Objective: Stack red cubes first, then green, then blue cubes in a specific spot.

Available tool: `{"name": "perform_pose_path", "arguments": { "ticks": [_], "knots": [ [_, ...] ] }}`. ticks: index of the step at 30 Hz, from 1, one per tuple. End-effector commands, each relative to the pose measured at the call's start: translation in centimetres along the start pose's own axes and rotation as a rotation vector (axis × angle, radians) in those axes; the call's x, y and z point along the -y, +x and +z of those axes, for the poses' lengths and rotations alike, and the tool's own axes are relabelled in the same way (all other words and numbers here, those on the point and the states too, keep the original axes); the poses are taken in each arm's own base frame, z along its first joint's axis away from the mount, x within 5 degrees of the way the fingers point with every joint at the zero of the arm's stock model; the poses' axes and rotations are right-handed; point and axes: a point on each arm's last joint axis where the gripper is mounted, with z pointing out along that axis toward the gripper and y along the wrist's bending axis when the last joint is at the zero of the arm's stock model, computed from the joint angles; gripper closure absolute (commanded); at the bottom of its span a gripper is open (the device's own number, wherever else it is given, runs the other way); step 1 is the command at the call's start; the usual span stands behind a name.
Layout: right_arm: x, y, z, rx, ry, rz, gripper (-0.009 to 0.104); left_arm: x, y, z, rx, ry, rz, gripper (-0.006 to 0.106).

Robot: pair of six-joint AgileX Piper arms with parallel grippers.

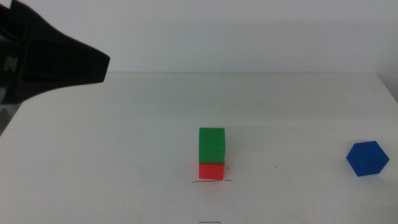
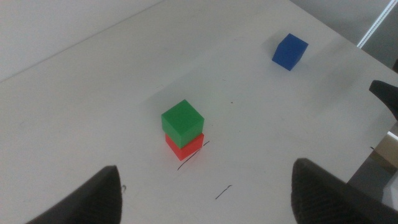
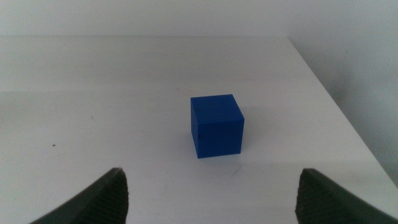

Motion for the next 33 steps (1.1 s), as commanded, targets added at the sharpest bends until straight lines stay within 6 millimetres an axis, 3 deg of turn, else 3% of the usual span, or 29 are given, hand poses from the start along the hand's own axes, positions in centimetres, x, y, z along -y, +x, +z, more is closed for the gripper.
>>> {"name": "perform_pose_path", "arguments": {
  "ticks": [1, 9, 16, 24, 29, 33],
  "knots": [
    [0.1, -2.0, -0.5, 0.1, 0.011, -0.016, 0.002, 0.3, -0.9, -0.6, 0.086, 0.008, -0.007, 0.007],
    [0.0, -8.9, -1.2, -0.107, 0.007, -0.015, 0.002, 0.2, -0.9, -0.6, 0.084, 0.001, -0.004, 0.007],
    [-0.1, -15.0, 0.3, -0.356, -0.013, 0.006, 0.002, 0.2, -0.9, -0.6, 0.084, 0.001, -0.004, 0.007],
    [-0.3, -20.8, 4.5, -0.689, -0.008, 0.09, 0.002, 0.2, -0.9, -0.6, 0.084, 0.001, -0.004, 0.007],
    [-0.4, -22.6, 8.1, -0.806, -0.022, 0.096, 0.002, 0.2, -0.9, -0.6, 0.084, 0.001, -0.004, 0.007],
    [-0.4, -22.6, 11.1, -0.878, -0.049, 0.044, 0.002, 0.2, -0.9, -0.6, 0.084, 0.001, -0.004, 0.007]
  ]
}}
